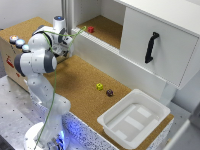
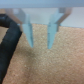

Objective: Go towards the pink block and grasp it

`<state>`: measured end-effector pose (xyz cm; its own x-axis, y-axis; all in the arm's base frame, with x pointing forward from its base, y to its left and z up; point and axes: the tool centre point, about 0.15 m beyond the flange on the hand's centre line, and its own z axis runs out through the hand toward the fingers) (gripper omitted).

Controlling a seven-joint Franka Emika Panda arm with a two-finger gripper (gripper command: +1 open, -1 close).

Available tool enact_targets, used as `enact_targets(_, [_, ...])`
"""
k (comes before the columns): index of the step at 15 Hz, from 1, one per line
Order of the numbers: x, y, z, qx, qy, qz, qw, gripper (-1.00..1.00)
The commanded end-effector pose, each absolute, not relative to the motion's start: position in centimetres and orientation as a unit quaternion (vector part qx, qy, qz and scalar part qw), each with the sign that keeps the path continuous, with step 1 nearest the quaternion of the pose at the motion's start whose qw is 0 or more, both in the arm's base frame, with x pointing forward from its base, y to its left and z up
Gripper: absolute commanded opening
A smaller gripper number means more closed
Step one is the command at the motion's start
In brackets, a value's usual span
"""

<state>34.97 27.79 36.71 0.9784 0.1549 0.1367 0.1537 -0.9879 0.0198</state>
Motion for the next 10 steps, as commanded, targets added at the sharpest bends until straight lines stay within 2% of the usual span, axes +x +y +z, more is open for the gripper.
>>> enact_targets(1, [35.1, 24.4, 38.3, 0.996, 0.042, 0.075, 0.020, 1.00])
enact_targets(3, [36.1, 23.6, 39.5, 0.995, 0.034, 0.089, 0.009, 1.00])
enact_targets(6, [38.9, 23.6, 43.8, 0.990, 0.020, 0.141, 0.013, 1.00])
enact_targets(10, [43.4, 23.7, 47.1, 0.985, 0.019, 0.169, 0.022, 1.00])
